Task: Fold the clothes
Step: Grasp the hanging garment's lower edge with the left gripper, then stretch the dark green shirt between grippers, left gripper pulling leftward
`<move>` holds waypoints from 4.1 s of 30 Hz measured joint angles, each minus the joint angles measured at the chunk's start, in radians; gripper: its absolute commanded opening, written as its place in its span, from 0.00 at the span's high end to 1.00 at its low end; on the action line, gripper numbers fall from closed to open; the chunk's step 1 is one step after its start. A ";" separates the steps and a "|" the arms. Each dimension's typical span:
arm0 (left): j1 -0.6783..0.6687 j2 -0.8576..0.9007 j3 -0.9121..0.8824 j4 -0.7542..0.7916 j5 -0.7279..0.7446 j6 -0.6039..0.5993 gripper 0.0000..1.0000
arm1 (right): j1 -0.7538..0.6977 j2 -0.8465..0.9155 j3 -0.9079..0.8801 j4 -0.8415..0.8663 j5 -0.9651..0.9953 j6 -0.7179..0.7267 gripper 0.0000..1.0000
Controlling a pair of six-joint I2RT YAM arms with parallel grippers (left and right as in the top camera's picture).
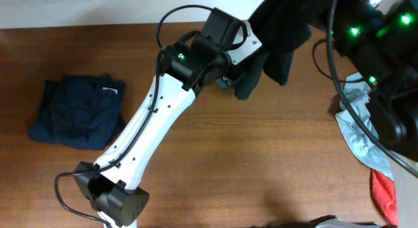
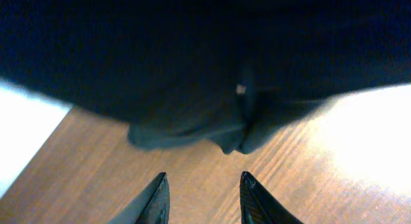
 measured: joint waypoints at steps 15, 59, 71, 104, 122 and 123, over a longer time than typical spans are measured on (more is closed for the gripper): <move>0.000 0.000 0.000 0.021 0.058 -0.030 0.64 | 0.000 -0.044 0.002 -0.002 -0.037 -0.029 0.96; -0.001 -0.099 -0.032 -0.180 0.263 -0.071 0.45 | 0.000 0.005 0.002 0.134 0.221 -0.043 0.96; -0.003 -0.048 -0.042 -0.110 0.310 -0.072 0.44 | 0.000 0.005 0.002 0.167 0.225 -0.038 0.96; 0.109 -0.139 0.065 -0.062 -0.086 -0.079 1.00 | 0.002 0.000 0.006 -0.252 0.377 -0.228 0.96; 0.180 -0.397 0.111 -0.169 -0.133 -0.079 1.00 | 0.002 -0.053 0.007 -0.642 0.492 -0.334 0.96; 0.180 -0.420 0.111 -0.180 -0.133 -0.079 1.00 | 0.003 -0.065 0.007 -0.665 0.484 -0.335 0.96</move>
